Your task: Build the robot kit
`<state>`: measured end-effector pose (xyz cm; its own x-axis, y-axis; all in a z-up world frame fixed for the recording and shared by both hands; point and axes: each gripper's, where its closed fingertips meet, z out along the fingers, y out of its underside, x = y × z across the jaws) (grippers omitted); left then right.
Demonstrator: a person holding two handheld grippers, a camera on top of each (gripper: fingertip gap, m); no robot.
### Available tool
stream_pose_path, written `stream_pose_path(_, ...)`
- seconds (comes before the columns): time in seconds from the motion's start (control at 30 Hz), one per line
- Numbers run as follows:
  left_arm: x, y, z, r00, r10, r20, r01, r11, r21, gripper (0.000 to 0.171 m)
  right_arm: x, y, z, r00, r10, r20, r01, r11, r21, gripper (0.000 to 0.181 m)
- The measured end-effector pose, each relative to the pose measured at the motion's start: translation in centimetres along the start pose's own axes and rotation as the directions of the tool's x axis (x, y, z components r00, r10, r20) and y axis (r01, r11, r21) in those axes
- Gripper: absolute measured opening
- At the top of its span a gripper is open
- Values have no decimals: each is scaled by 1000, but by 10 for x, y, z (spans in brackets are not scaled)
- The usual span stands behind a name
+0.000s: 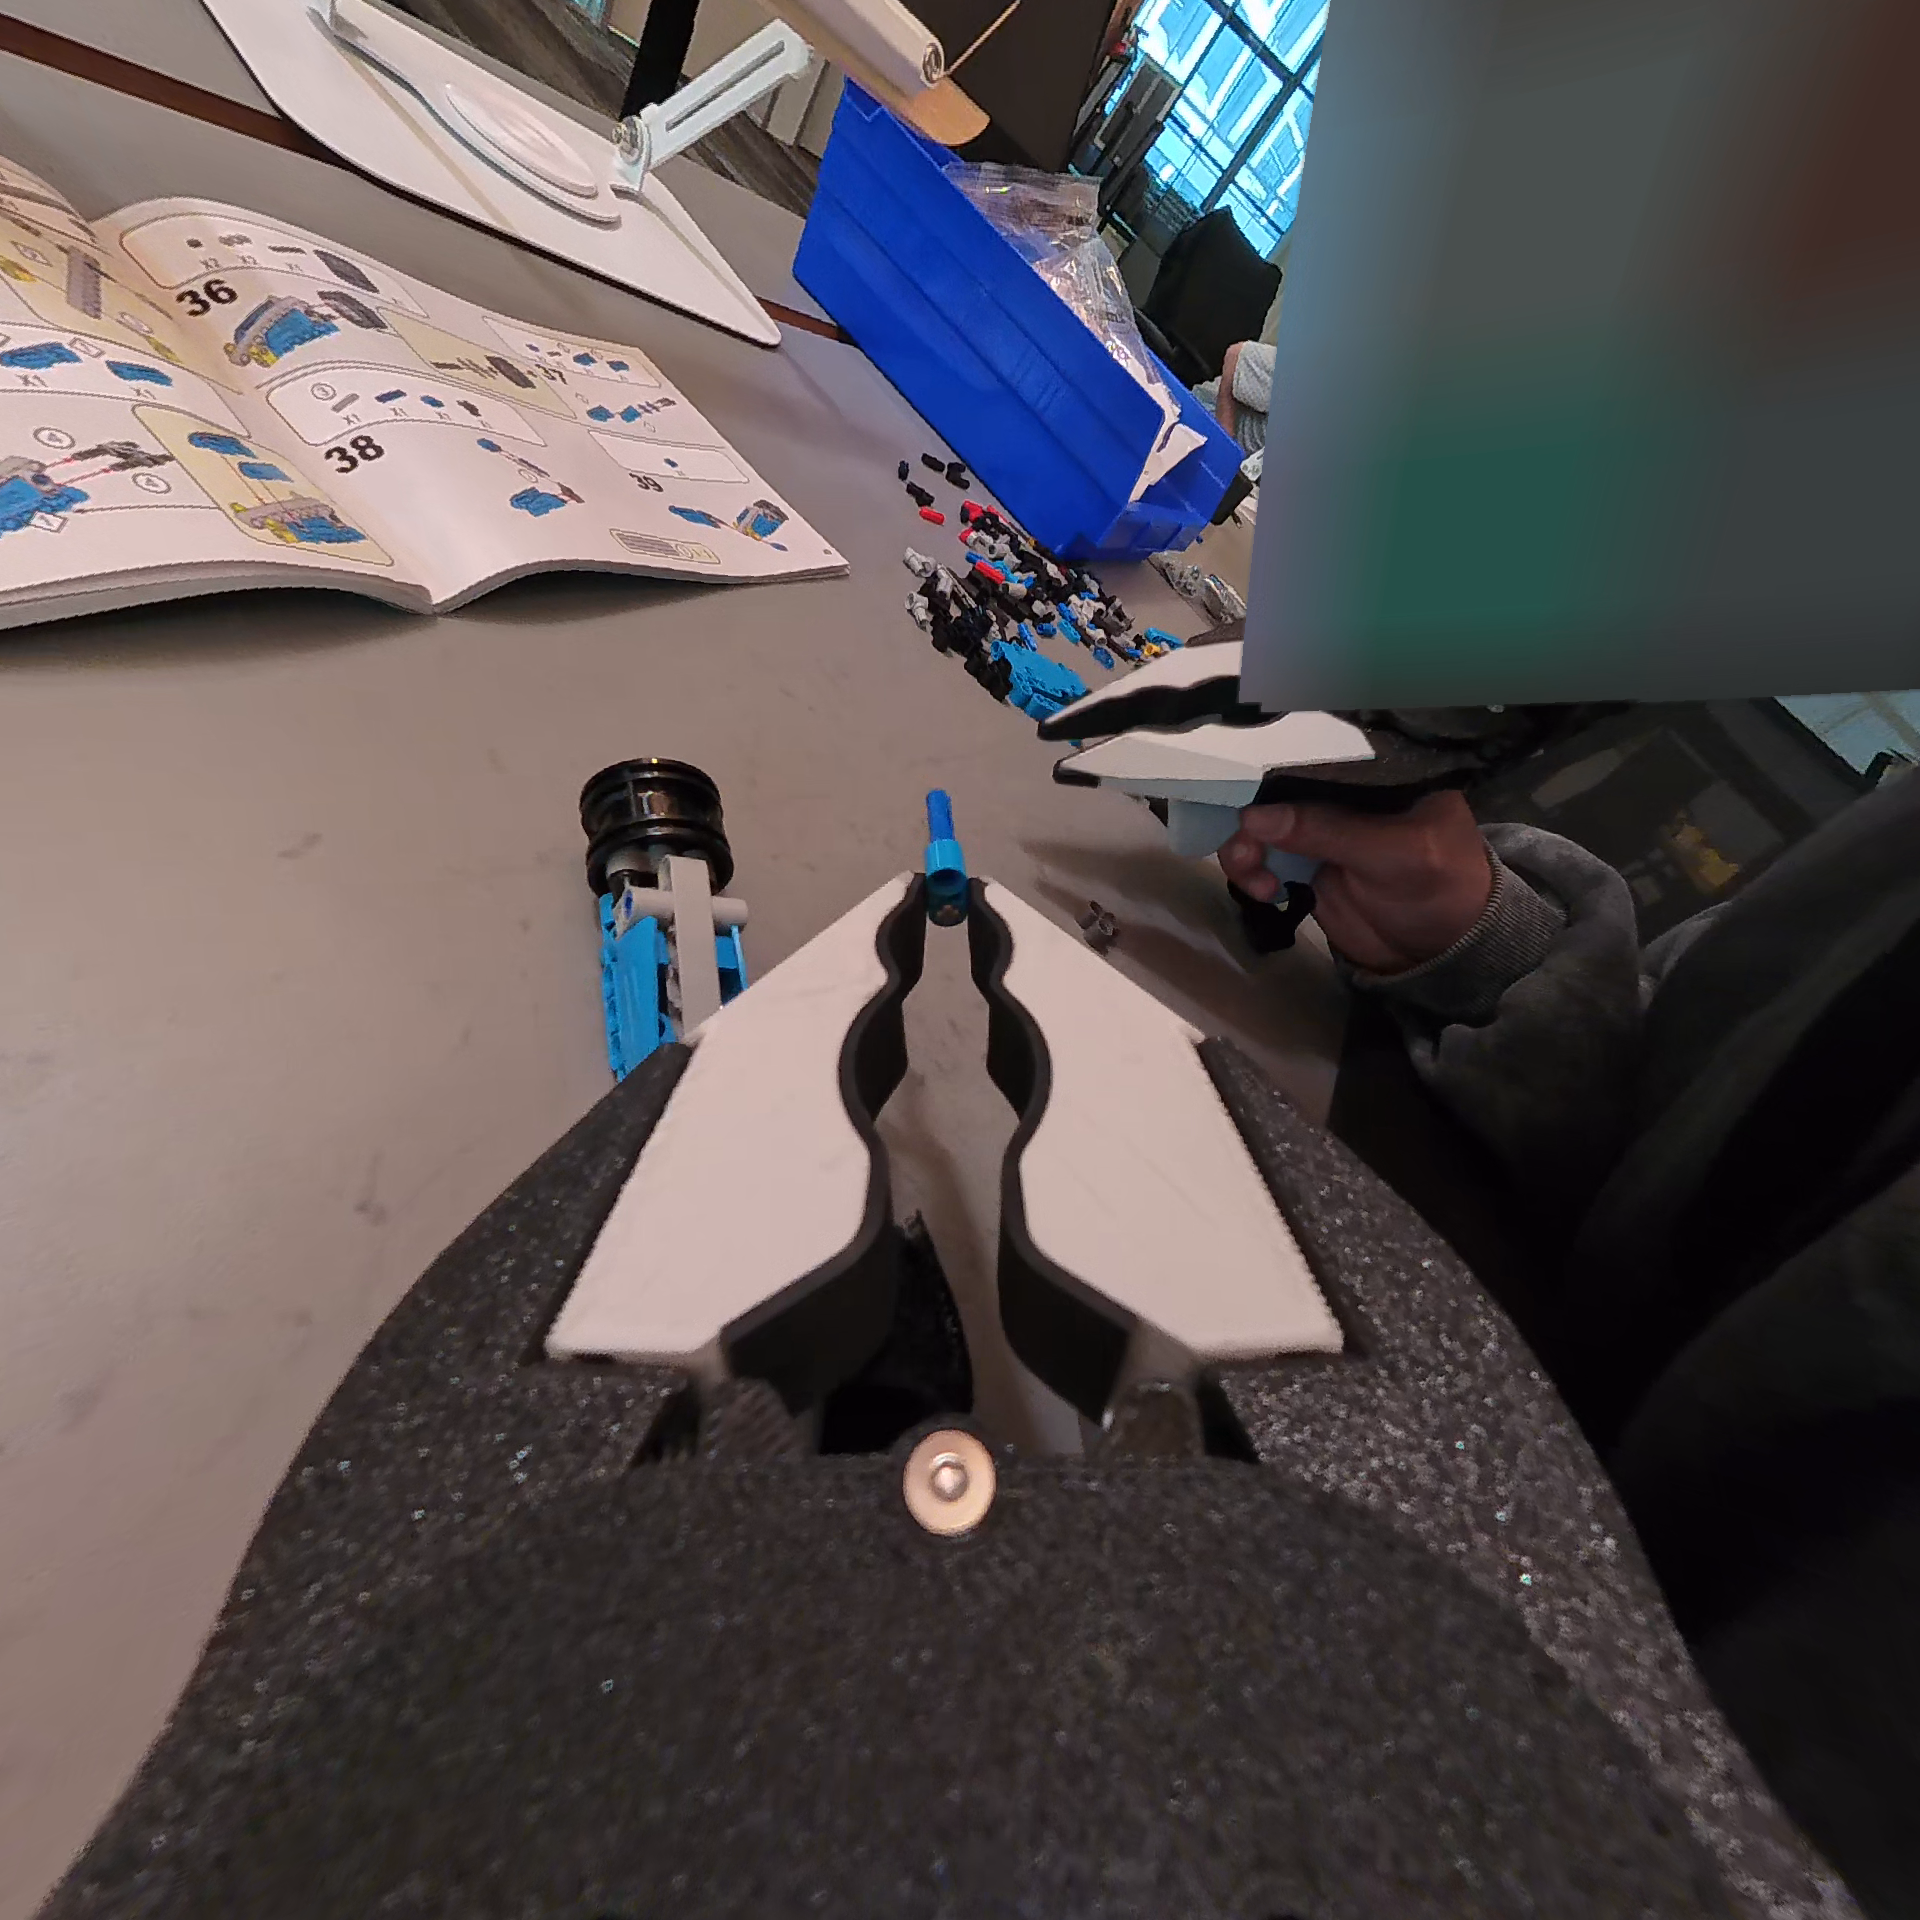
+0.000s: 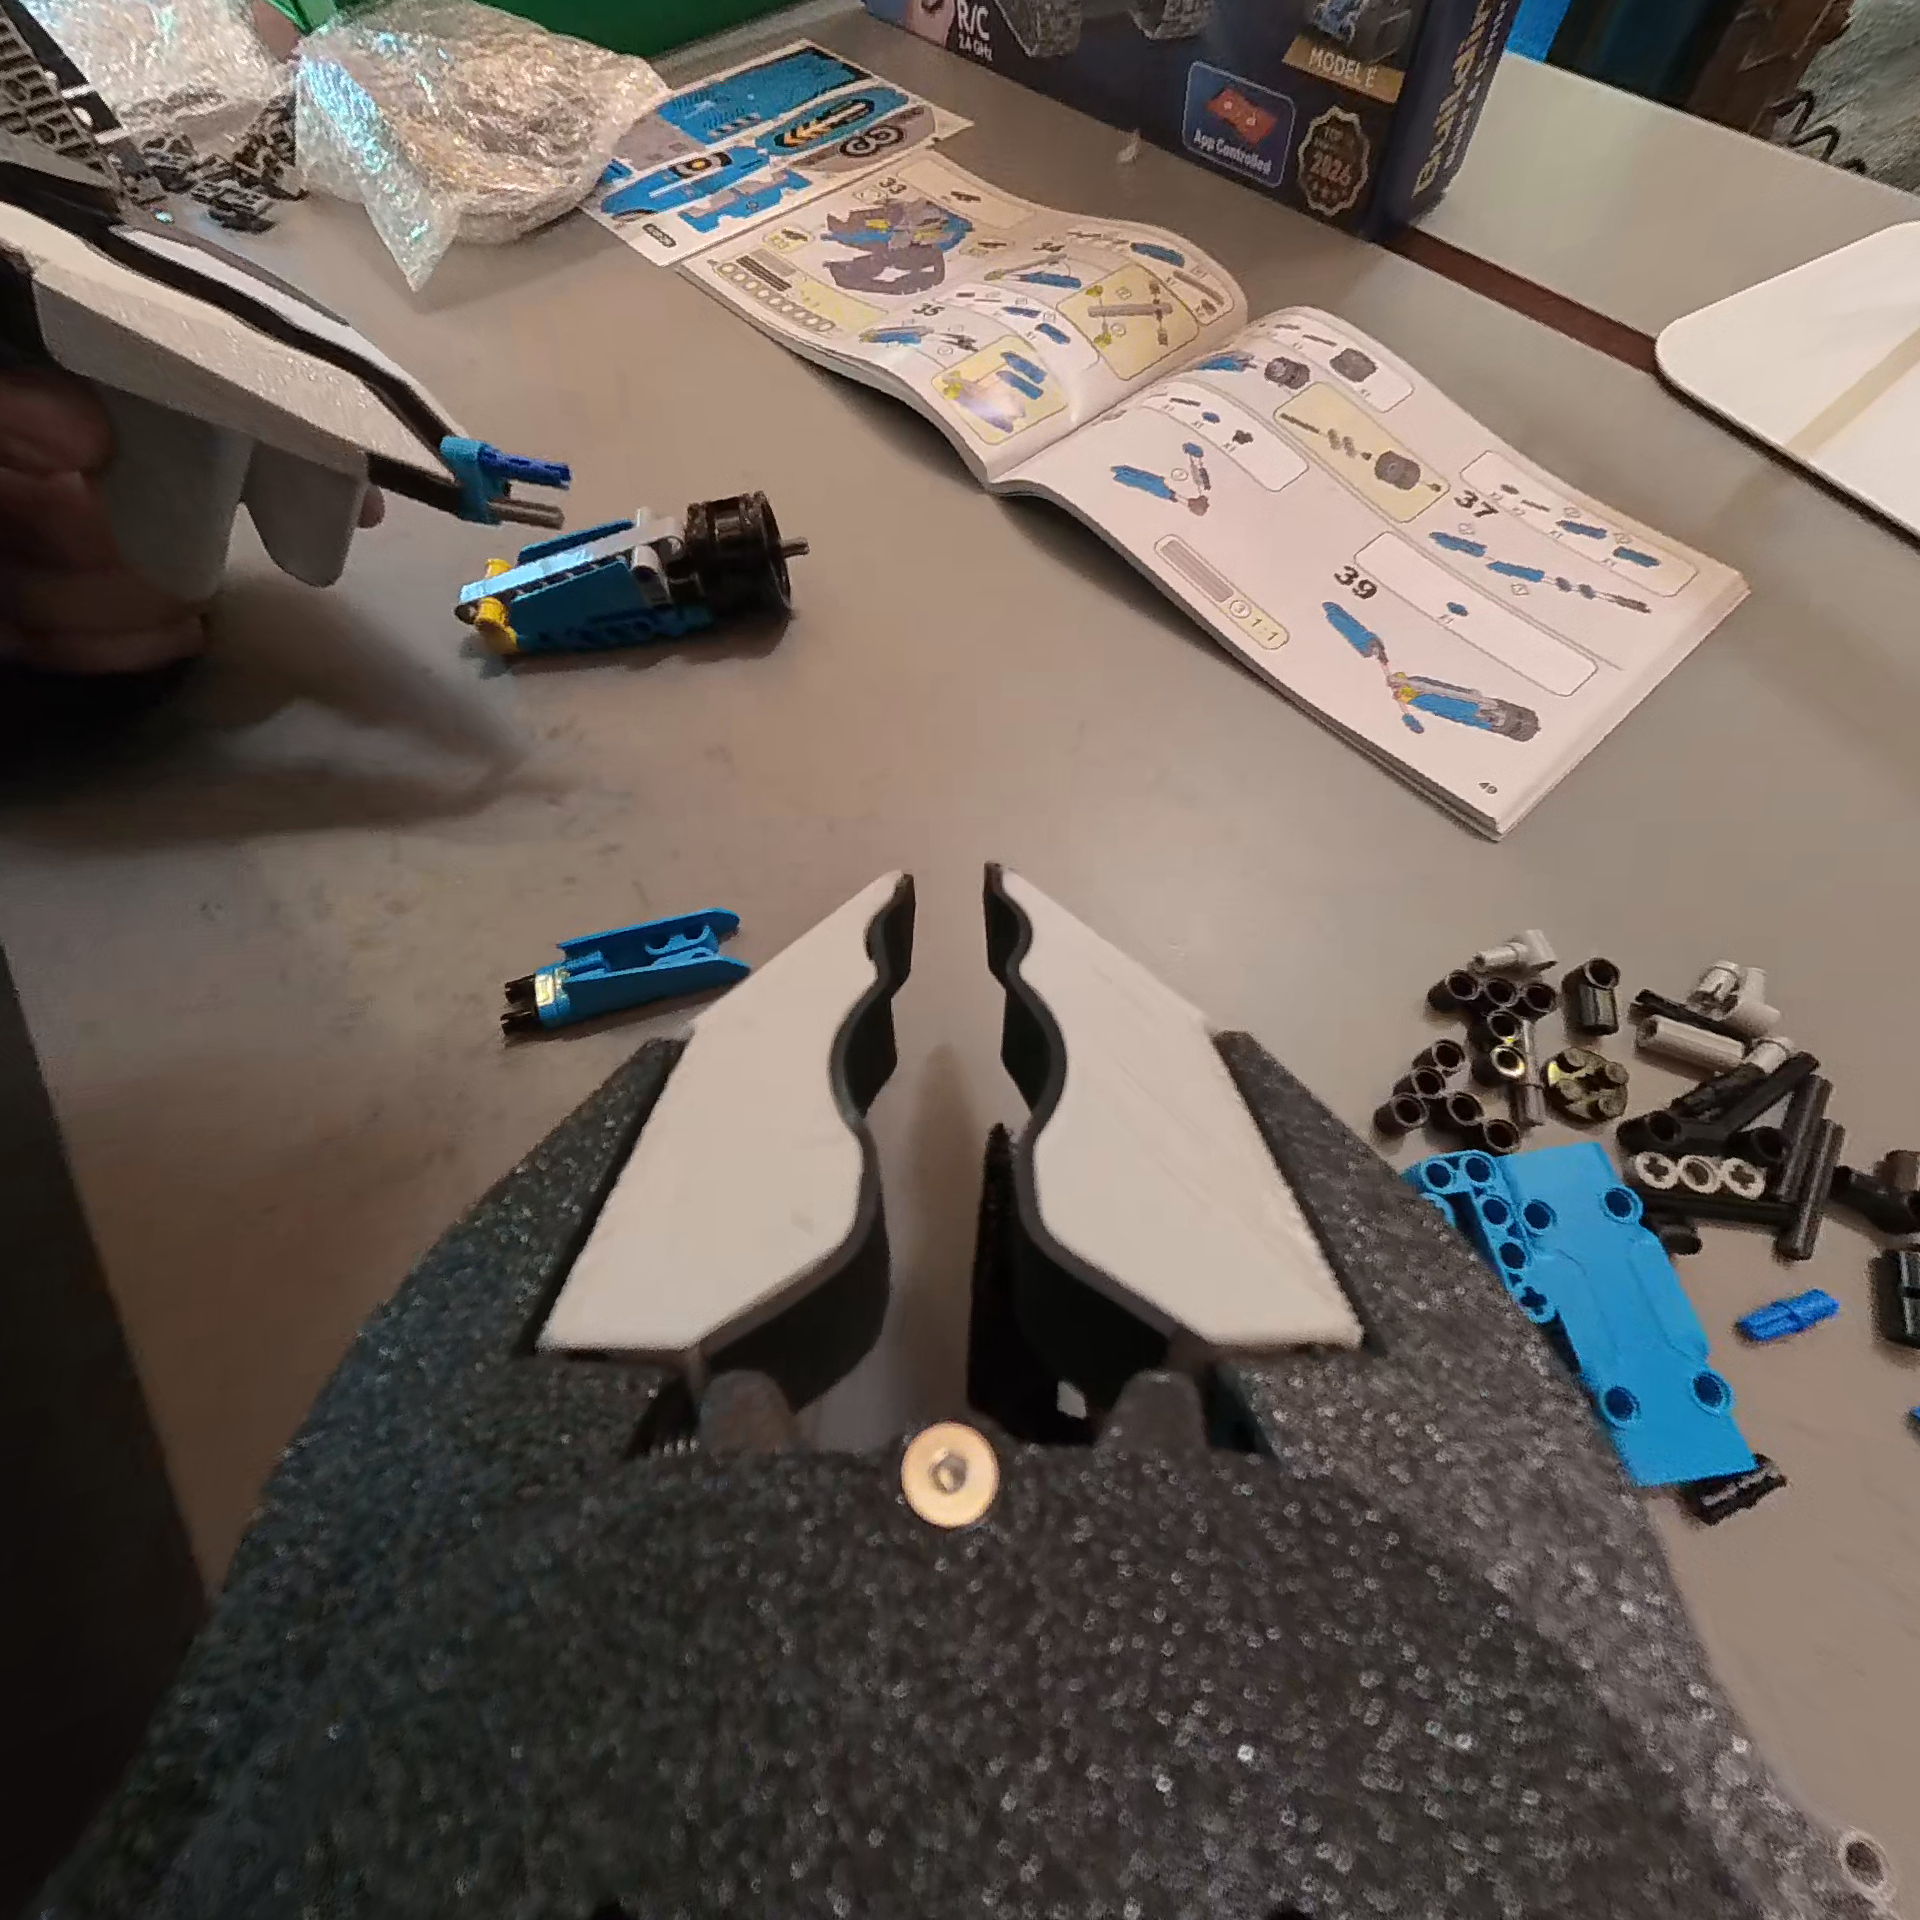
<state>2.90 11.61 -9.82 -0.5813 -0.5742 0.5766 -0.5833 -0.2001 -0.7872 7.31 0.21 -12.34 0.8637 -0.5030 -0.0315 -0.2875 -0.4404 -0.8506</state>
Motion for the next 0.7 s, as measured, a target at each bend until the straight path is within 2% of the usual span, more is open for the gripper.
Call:
stream_pose_path(0.17, 2, -5, -2, 1000, -15, -27, 16, 999, 31, 7, 0, 4, 1, 1000, -28, 1, 28, 1000, -11, 8)
stream_pose_path(0.23, 9, -13, -6, 995, -46, -87, 53, 995, 85, 7, -3, 0, 0, 999, -45, 5, 45, 999, 4, 10)
stream_pose_path(0.3, 17, -24, -12, 971, -134, -197, 165, 975, 150, 7, -9, -10, -3, 995, -103, -1, 103, 993, 50, 14)
stream_pose_path(0.4, 26, -41, -25, 880, -271, -390, 371, 905, 209, 7, -30, -30, -6, 975, -222, -22, 224, 967, 121, 31)
stream_pose_path(0.47, 33, -51, -36, 830, -286, -479, 438, 865, 243, 6, -48, -44, -5, 961, -274, -44, 277, 950, 143, 39)
stream_pose_path(0.53, 39, -54, -41, 835, -252, -488, 417, 870, 265, 6, -69, -64, -3, 945, -317, -81, 326, 929, 173, 48)
stream_pose_path(0.6, 47, -54, -42, 853, -220, -474, 382, 882, 277, 7, -87, -88, -3, 926, -343, -160, 371, 906, 205, 49)
stream_pose_path(0.7, 61, -59, -47, 817, -262, -514, 453, 843, 291, 6, -124, -112, 4, 923, -349, -164, 382, 888, 256, 50)
